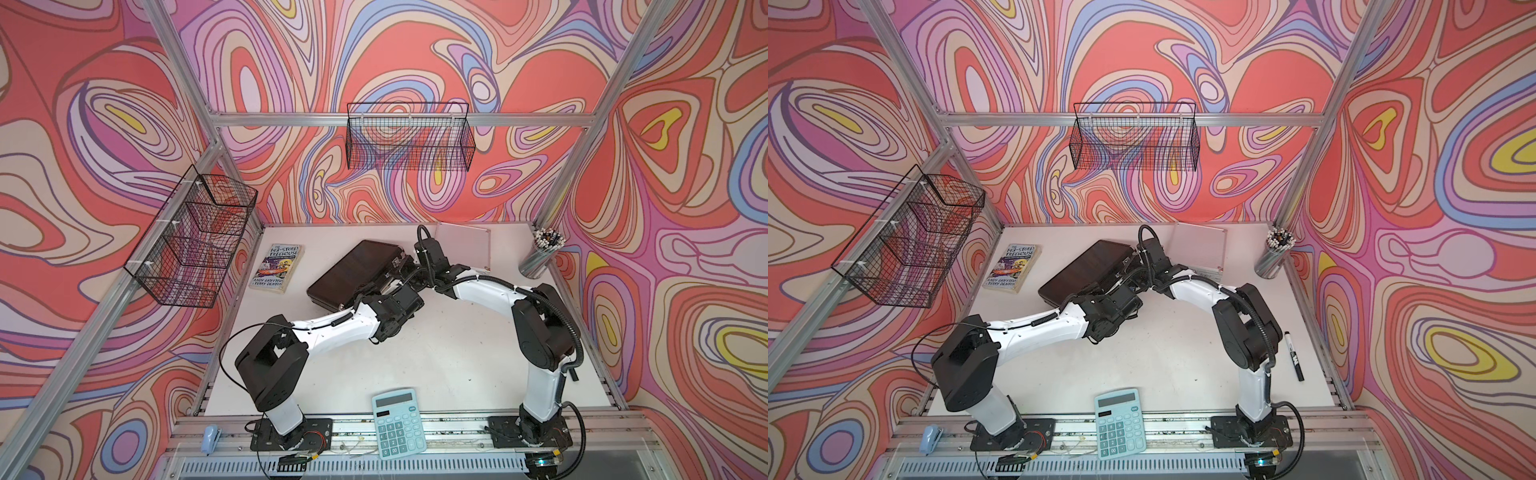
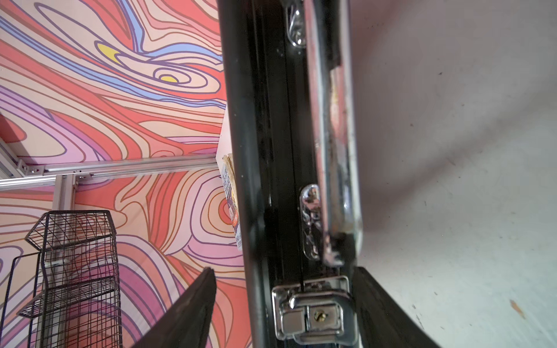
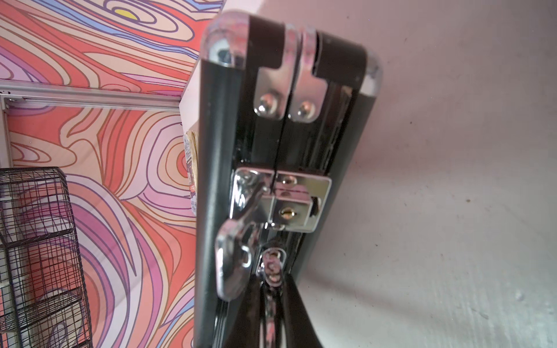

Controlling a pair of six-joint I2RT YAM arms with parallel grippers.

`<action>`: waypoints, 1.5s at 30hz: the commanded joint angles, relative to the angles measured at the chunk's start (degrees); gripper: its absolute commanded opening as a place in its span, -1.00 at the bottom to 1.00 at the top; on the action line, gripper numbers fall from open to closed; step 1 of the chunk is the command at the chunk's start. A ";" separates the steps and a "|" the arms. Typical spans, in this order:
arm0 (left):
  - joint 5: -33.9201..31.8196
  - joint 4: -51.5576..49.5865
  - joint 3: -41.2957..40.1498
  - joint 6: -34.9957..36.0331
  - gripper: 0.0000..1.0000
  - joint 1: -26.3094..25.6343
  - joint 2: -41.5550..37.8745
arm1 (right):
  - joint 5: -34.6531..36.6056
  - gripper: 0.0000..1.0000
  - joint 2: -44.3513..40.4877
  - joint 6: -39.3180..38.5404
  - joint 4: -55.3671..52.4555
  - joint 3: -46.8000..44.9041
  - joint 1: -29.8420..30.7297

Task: Open the poker set cases
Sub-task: Open the fastener on the poker set case, then place the poker set case at the center of the board.

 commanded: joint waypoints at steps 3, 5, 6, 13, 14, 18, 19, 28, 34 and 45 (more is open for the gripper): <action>-3.67 3.15 4.37 2.93 0.44 -0.65 -3.13 | 2.15 -1.00 2.72 -2.54 1.96 -1.25 0.81; -3.61 3.10 5.11 3.64 0.44 -0.74 -3.32 | 1.98 -1.00 3.06 -2.56 2.42 -1.55 0.80; -3.50 3.05 5.51 3.99 0.44 -0.75 -3.56 | 1.97 -1.00 3.33 -2.63 2.48 -1.60 0.80; -3.46 5.66 6.89 9.72 0.45 -0.78 -5.10 | 1.24 -1.00 3.78 -2.61 3.48 -2.82 0.87; -3.04 5.66 7.24 9.80 0.45 -0.78 -5.61 | 1.20 -1.00 3.72 -2.54 3.57 -2.91 0.80; 0.91 2.26 7.99 6.48 0.45 -0.65 -8.44 | 1.73 -1.00 3.42 -2.89 4.00 -3.67 0.80; 1.63 1.25 7.50 5.28 0.45 -0.43 -9.20 | 1.71 -1.00 3.39 -2.90 4.48 -4.01 0.80; 14.76 -4.58 -4.08 -19.92 0.53 6.10 -24.17 | 3.42 -0.52 1.99 -6.73 3.83 -7.25 0.50; 21.98 -2.00 -12.52 -32.02 0.61 13.36 -33.58 | 6.77 0.12 -3.41 -13.90 -0.87 -9.57 -1.87; 30.26 3.32 -21.25 -48.17 0.79 23.81 -41.34 | 8.89 0.66 -4.37 -37.94 -15.11 5.20 -8.72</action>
